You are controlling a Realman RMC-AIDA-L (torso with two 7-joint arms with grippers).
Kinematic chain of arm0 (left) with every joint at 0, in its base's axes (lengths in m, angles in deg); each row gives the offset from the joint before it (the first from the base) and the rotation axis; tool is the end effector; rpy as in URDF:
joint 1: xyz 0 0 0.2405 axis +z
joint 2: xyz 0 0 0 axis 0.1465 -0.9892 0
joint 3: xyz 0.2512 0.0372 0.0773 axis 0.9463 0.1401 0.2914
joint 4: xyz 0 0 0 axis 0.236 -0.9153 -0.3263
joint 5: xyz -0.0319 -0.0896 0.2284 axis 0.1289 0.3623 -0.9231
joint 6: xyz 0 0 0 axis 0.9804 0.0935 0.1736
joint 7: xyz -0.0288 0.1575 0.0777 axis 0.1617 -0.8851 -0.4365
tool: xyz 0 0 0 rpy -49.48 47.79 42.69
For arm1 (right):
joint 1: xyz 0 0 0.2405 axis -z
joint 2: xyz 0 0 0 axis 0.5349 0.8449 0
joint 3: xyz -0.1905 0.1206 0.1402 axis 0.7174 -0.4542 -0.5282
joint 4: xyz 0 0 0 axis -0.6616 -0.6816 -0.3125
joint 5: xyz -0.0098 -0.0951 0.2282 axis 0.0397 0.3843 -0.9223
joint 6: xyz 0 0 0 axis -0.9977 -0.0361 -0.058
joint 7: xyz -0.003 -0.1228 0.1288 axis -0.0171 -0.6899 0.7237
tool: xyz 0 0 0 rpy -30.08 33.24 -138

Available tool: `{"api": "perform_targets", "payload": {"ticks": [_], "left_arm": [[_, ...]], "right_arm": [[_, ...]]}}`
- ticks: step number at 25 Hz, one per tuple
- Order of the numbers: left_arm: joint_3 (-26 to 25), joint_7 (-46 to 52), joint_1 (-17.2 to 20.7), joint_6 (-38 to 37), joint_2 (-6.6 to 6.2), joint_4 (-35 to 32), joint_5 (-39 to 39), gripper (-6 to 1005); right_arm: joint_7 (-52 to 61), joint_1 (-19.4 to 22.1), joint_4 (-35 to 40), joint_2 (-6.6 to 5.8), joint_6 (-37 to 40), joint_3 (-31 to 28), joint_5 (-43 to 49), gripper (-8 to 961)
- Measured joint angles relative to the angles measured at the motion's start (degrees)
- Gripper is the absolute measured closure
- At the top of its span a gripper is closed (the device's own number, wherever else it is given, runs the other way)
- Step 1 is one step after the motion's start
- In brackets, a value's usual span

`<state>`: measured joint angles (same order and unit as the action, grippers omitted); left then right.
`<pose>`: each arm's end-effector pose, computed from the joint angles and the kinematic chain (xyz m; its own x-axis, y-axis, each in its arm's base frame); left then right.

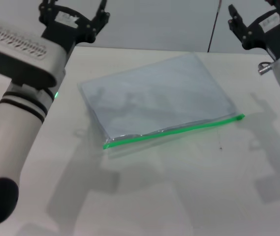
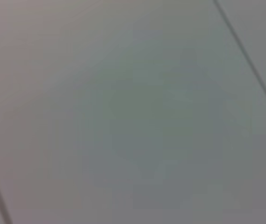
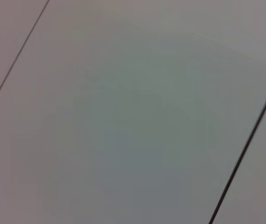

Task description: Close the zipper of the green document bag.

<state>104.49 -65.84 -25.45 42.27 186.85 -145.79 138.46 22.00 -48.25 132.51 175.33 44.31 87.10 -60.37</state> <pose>-0.1836 0.4294 -0.0332 0.8607 -0.2509 0.4430 0.4137 -0.1625 -0.8958 0.1855 0.4487 -0.0378 0.9214 0.2033 -0.3313 -0.2595 -0.3131 -0.9136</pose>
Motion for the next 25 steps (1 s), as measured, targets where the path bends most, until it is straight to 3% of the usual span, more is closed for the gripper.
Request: {"api": "perform_targets", "payload": {"ticks": [3, 7, 10, 25], "left_arm": [[2.5, 8.1, -0.9, -8.0, 0.22, 5.0, -0.6, 195], [6.2, 15.6, -1.7, -14.0, -0.52, 9.1, -1.1, 144], [6.6, 16.6, -1.0, -14.1, -0.58, 9.1, -1.0, 106], [6.6, 15.9, 0.5, -14.1, 0.10, 9.5, -0.2, 106]], "right_arm": [[0.1, -0.9, -5.0, -0.13, 6.9, 1.7, -6.1, 275], [0.1, -1.4, -8.9, -0.20, 12.8, 3.7, -11.6, 276], [0.2, -1.1, -9.4, -0.22, 14.1, 4.6, -15.0, 275], [0.1, -0.8, -12.3, -0.33, 15.0, 4.9, -20.4, 275]]}}
